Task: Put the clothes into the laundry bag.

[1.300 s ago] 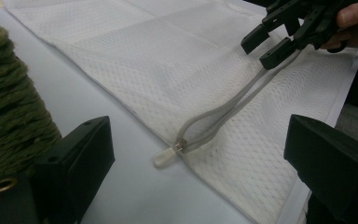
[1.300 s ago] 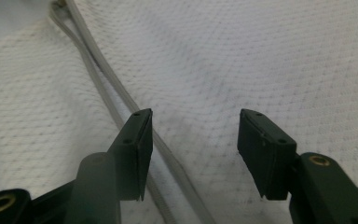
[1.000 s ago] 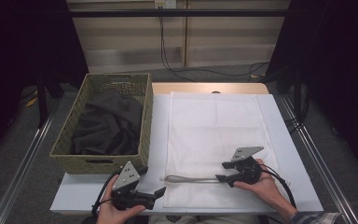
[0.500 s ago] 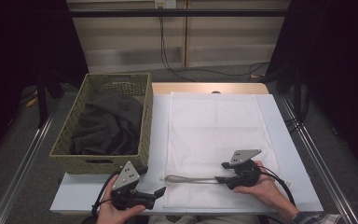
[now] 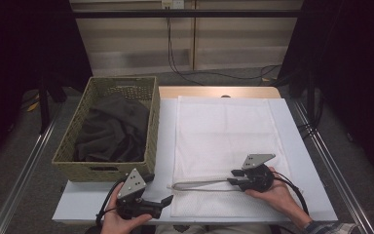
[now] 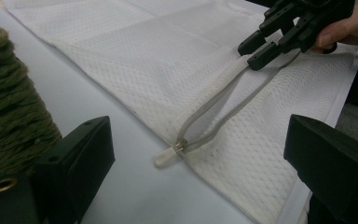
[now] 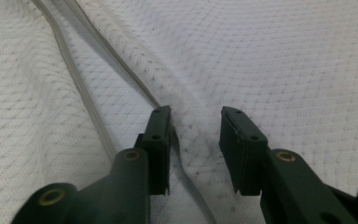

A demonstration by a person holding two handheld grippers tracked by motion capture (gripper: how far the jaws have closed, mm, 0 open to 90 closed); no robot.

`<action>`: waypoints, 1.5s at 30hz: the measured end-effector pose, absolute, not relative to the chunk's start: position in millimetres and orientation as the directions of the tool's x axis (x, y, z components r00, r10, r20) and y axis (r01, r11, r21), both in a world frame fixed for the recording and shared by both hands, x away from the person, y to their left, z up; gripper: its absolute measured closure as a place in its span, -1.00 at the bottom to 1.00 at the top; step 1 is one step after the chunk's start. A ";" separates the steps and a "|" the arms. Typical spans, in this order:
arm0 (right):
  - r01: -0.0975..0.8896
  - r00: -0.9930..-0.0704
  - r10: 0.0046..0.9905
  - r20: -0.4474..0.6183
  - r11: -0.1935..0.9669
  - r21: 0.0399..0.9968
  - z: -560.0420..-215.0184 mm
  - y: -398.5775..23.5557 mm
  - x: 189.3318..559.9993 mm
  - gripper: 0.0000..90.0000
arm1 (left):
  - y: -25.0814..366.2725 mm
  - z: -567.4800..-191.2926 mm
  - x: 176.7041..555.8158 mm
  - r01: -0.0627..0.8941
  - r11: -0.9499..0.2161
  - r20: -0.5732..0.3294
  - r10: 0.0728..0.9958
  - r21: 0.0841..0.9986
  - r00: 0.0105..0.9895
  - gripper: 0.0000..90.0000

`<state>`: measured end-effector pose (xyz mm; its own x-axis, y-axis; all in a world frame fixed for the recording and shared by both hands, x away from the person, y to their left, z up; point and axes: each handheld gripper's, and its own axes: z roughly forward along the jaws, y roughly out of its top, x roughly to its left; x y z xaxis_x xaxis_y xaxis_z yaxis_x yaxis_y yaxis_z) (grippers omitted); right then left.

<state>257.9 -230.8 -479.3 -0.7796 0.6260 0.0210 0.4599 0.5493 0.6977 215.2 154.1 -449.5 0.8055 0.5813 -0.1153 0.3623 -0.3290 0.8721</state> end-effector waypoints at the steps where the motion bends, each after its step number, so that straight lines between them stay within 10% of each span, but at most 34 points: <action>1: 0.459 -0.781 0.625 0.019 0.552 0.696 -479.0 -231.7 258.9 0.58 | 154.1 -449.5 215.3 0.361 -0.330 -0.114 0.581 0.872 0.806 -0.82; 11: 0.494 -0.766 0.641 0.054 0.533 0.687 -477.9 -236.7 268.9 0.98 | 154.6 -449.3 215.3 0.359 -0.336 -0.107 0.584 0.871 0.805 -0.82; 45: 0.462 -0.763 0.628 0.152 0.366 0.808 -431.0 -246.8 280.2 1.00 | 154.4 -448.8 215.6 0.343 -0.337 -0.103 0.566 0.877 0.818 -0.83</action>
<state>280.2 -246.8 -431.0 -0.7631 0.6282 0.1521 0.4620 0.3656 0.8081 215.6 154.4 -448.8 0.8182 0.5656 -0.1030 0.3432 -0.3368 0.8768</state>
